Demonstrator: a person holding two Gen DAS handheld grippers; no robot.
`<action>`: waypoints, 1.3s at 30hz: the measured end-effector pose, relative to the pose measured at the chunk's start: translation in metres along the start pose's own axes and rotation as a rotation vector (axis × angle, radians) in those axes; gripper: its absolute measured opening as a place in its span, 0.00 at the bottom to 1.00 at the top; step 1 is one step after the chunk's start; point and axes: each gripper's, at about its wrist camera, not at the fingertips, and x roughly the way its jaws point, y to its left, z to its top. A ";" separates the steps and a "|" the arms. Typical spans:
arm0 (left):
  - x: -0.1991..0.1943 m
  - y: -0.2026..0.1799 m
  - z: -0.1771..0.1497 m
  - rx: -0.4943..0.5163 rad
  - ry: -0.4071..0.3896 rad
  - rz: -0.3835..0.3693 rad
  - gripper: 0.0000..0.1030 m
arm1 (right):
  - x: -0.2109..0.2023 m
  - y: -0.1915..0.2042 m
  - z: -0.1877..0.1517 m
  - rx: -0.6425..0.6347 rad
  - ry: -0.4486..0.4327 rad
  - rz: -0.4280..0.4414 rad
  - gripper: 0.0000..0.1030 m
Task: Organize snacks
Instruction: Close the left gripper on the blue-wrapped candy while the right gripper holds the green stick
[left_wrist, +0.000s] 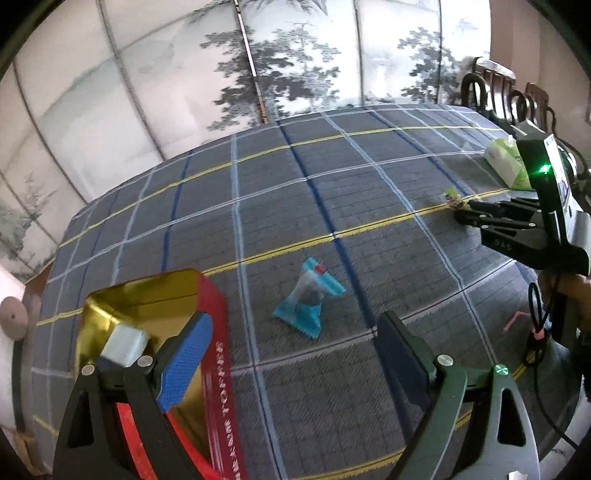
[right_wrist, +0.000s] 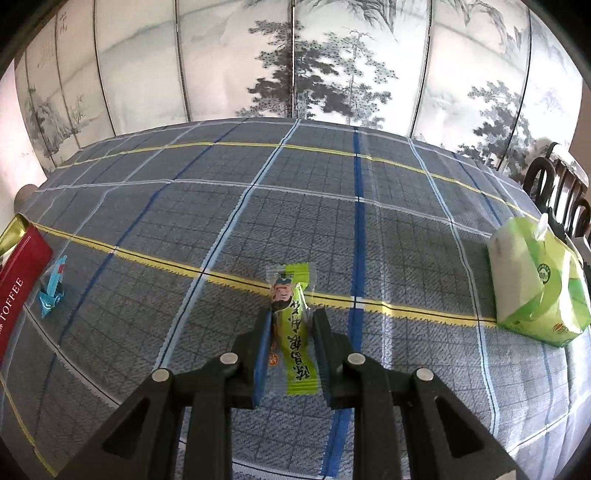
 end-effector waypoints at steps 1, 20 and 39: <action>0.003 0.001 0.002 0.007 0.008 -0.018 0.83 | 0.000 0.000 0.000 0.000 0.000 0.000 0.22; 0.054 -0.003 0.015 0.113 0.122 -0.096 0.56 | 0.000 0.000 0.000 -0.001 0.000 -0.001 0.22; 0.081 -0.012 0.019 0.145 0.180 -0.093 0.25 | 0.000 0.000 0.000 -0.001 0.000 -0.002 0.22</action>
